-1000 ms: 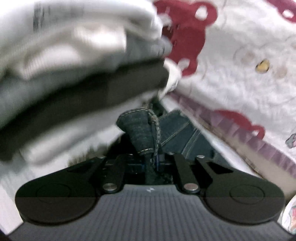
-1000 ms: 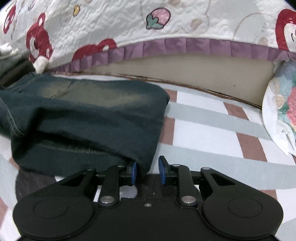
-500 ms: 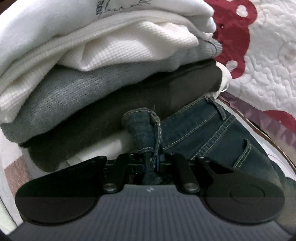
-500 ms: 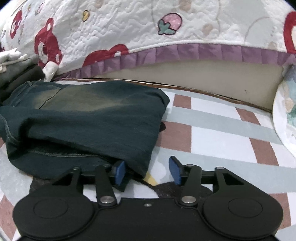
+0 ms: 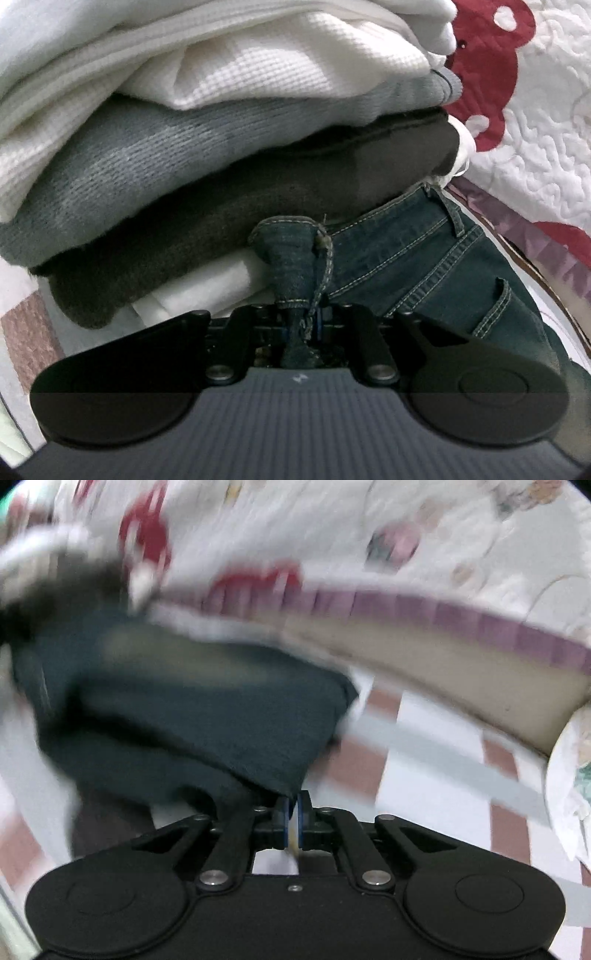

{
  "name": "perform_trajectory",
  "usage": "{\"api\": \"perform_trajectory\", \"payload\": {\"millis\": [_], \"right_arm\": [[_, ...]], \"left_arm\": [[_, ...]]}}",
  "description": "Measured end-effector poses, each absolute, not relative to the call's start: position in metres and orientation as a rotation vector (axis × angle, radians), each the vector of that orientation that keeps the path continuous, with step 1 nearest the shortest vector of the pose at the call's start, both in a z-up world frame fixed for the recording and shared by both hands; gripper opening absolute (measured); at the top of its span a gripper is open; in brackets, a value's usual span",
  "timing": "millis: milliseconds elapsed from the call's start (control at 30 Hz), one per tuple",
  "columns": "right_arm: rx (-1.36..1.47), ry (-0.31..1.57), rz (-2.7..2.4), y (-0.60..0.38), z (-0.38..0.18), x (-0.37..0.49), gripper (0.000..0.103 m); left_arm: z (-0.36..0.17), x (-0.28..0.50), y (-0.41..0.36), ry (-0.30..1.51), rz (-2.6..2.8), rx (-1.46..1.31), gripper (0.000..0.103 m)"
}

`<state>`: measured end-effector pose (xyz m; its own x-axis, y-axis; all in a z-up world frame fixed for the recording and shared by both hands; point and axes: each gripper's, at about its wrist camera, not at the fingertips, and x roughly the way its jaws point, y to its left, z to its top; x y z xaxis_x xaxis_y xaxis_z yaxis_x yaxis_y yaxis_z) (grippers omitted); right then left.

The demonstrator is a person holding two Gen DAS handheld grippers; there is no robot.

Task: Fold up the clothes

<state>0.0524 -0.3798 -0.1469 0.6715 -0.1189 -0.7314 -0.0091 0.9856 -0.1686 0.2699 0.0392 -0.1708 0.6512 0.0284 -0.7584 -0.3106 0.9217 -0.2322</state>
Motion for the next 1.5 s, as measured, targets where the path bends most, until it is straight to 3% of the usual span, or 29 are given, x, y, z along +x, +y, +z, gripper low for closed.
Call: {"api": "perform_trajectory", "payload": {"millis": [200,233,267,300,333,500,533,567,633,767,933,1067,1233,1500], "right_arm": [[-0.235,0.798,-0.062,-0.359,-0.153,0.029,0.001],[-0.219,0.781,-0.044,-0.359,-0.151,0.024,0.006],[-0.203,0.775,-0.030,-0.361,-0.150,0.022,0.012],[-0.187,0.792,-0.021,-0.363,-0.150,0.024,0.014],[-0.171,0.809,-0.012,-0.365,-0.150,0.025,0.014],[-0.128,0.880,0.004,-0.368,-0.152,0.035,0.014],[-0.120,0.873,0.005,-0.368,-0.151,0.034,0.016],[-0.113,0.863,-0.002,-0.368,-0.149,0.034,0.025],[-0.093,0.845,-0.017,-0.369,-0.147,0.035,0.038],[-0.013,0.835,-0.043,-0.378,-0.146,0.042,0.049],[-0.020,0.858,-0.031,-0.374,-0.157,0.050,0.050],[-0.045,0.814,-0.061,-0.371,-0.162,0.050,0.056],[0.046,0.738,-0.111,-0.387,-0.165,0.052,0.063],[0.102,0.716,-0.070,-0.397,-0.171,0.060,0.067]], "left_arm": [[-0.174,0.272,0.051,0.872,0.218,-0.444,0.024],[-0.174,0.272,0.051,0.881,0.221,-0.452,0.025],[-0.173,0.271,0.052,0.902,0.222,-0.451,0.028],[-0.172,0.271,0.051,0.932,0.222,-0.446,0.038],[-0.169,0.269,0.051,0.956,0.214,-0.442,0.042],[-0.133,0.250,0.040,0.942,0.130,-0.387,0.046],[-0.124,0.246,0.033,0.920,0.110,-0.354,0.048],[-0.115,0.243,0.026,0.895,0.090,-0.318,0.050],[-0.100,0.238,0.007,0.842,0.023,-0.246,0.050],[-0.088,0.232,-0.042,0.799,-0.144,-0.121,0.051],[-0.089,0.231,-0.107,0.748,-0.525,-0.090,0.051],[-0.105,0.237,-0.160,0.612,-0.688,0.262,0.051],[-0.157,0.233,-0.151,1.037,-0.651,0.100,0.048],[-0.154,0.231,-0.151,1.060,-0.626,0.102,0.050]]}}
